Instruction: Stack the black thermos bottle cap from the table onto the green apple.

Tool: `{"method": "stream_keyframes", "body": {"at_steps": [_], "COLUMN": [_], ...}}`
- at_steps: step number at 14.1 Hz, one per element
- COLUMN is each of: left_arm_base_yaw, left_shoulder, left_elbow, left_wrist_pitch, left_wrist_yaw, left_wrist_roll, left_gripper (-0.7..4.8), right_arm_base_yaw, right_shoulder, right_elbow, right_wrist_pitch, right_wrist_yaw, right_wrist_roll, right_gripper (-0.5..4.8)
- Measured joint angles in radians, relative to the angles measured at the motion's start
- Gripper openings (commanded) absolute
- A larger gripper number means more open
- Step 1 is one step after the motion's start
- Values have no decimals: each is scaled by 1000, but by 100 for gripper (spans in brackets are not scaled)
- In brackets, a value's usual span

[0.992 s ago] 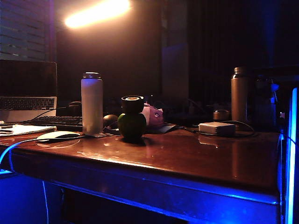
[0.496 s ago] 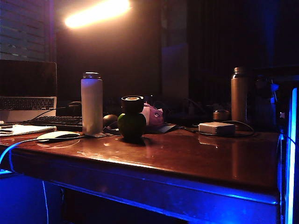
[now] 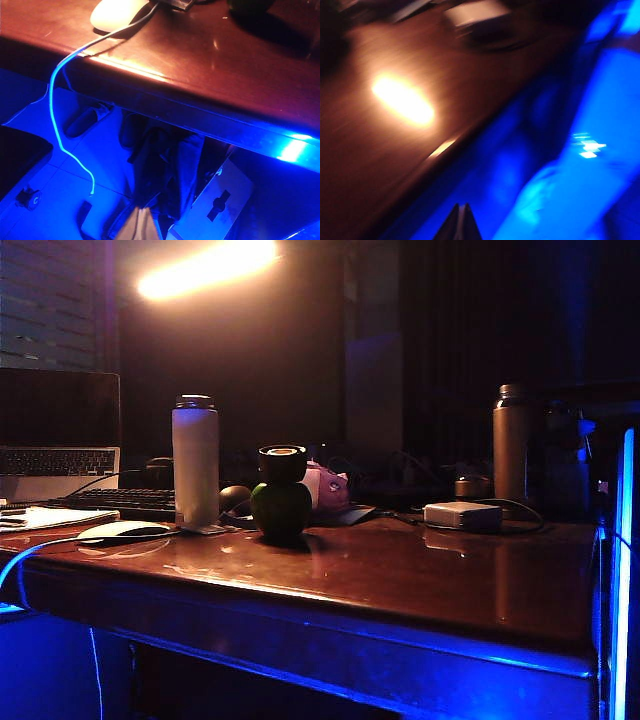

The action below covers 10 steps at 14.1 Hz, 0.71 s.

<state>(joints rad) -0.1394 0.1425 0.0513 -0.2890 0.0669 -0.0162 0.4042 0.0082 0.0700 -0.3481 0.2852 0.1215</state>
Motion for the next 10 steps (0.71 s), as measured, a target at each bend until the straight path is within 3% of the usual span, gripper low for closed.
{"method": "stream_keyframes", "body": {"at_steps": [4,5,6,7,10], "left_arm_base_yaw": [0,0,0,0,0], "left_shoulder": [0,0,0,0,0], "left_elbow": [0,0,0,0,0], "left_wrist_pitch": [0,0,0,0,0], "left_wrist_yaw": [0,0,0,0,0], "left_wrist_roll": [0,0,0,0,0], "left_gripper": [-3,-3,-3,-3,-3], "right_arm_base_yaw": [-238,-307,-388,-420,-451], "right_shoulder": [-5,-5,-5,-5,-5], "right_elbow": [-4,-9,-27,-31,-33], "right_wrist_pitch": [17,35,98,109,114], "right_wrist_yaw": [-146,-219,-357,-410,-414], "right_wrist_roll": [-71,-74,-75,-76,-76], "right_gripper": [-5,-5,-5,-5,-5]}}
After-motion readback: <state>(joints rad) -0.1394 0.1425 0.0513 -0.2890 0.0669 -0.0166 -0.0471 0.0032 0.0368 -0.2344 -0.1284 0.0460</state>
